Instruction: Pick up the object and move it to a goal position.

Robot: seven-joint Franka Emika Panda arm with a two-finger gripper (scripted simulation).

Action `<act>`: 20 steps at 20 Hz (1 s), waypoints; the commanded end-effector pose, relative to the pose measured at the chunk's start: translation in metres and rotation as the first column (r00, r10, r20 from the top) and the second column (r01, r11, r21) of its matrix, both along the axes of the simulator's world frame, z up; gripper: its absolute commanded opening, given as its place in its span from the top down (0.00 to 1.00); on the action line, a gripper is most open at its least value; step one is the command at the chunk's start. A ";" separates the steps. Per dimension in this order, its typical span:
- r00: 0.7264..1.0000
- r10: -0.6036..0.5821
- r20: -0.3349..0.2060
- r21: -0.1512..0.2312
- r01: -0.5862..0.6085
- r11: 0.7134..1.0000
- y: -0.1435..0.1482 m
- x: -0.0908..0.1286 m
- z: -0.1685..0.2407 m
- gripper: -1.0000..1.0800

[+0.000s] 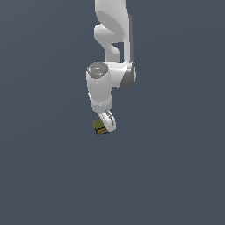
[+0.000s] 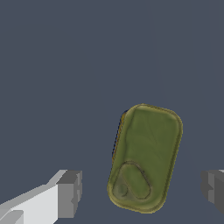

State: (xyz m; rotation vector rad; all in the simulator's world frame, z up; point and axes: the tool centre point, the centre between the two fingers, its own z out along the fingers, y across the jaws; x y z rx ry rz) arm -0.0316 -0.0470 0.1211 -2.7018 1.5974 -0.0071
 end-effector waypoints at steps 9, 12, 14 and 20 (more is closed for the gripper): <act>0.980 -0.200 -0.005 0.000 0.200 0.980 -0.006 -0.007 -0.011 0.04; 0.974 -0.225 -0.005 0.000 0.225 0.974 -0.007 -0.008 -0.012 0.04; 0.972 -0.234 -0.005 0.000 0.234 0.972 -0.007 -0.008 -0.012 0.04; 0.973 -0.232 -0.005 0.000 0.232 0.973 -0.007 -0.008 -0.016 0.04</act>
